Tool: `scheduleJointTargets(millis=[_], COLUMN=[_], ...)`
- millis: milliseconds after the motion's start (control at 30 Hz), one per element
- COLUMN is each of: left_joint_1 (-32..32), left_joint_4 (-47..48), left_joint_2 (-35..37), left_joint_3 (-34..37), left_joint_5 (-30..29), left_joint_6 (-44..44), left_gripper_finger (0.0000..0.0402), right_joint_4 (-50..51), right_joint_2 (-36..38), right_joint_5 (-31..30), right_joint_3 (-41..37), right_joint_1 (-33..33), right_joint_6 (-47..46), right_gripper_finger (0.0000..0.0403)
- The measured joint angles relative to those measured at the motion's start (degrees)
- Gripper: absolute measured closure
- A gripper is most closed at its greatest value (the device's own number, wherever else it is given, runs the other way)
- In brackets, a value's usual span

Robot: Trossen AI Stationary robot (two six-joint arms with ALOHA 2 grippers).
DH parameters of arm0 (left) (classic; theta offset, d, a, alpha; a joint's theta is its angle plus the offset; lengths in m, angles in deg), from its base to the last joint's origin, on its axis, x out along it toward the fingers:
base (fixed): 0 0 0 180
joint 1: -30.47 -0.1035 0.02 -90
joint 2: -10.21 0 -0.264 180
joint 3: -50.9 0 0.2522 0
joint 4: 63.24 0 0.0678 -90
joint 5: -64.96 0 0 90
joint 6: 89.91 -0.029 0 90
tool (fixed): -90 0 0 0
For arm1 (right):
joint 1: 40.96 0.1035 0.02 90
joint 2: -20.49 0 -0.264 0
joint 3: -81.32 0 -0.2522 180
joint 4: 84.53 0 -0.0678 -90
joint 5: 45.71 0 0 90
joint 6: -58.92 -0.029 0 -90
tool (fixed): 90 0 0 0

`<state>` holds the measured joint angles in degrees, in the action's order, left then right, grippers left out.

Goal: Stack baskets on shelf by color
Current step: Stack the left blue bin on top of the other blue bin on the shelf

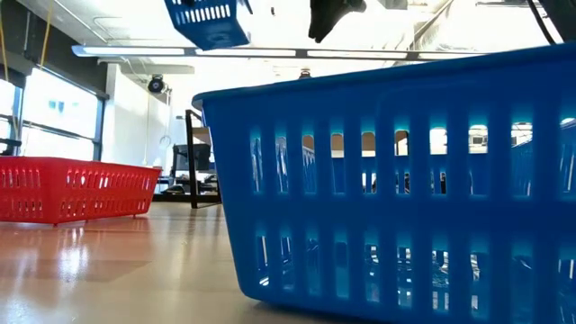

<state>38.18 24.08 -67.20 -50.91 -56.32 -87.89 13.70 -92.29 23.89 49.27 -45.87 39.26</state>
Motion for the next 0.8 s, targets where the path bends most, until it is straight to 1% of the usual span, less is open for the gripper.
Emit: scheduleJointTargets(millis=[200,300,467,667,800], left_joint_1=[-5.8,-8.8,-14.3,-21.4,-26.1], left_joint_4=[-0.2,-0.6,-2.4,-6.8,-7.5], left_joint_2=[-0.1,-0.1,-0.1,-0.1,-0.1], left_joint_3=[0.0,0.0,0.0,0.0,0.0], left_joint_5=[2.5,3.9,6.8,12.7,16.8], left_joint_6=[-7.2,-10.0,-15.2,-21.1,-24.0], left_gripper_finger=[0.0401,0.0401,0.0401,0.0401,0.0401], right_joint_4=[0.0,0.0,0.0,0.0,0.2], right_joint_2=[0.7,2.3,5.6,8.6,9.2], right_joint_5=[-2.3,-4.6,-6.1,-6.1,-6.1], right_joint_3=[0.0,0.0,0.0,0.0,0.0], right_joint_1=[-0.1,-0.1,-0.1,-0.1,-0.1], right_joint_6=[-2.1,-3.6,-6.0,-7.4,-7.4], right_gripper_finger=[0.0324,0.0324,0.0324,0.0324,0.0324])
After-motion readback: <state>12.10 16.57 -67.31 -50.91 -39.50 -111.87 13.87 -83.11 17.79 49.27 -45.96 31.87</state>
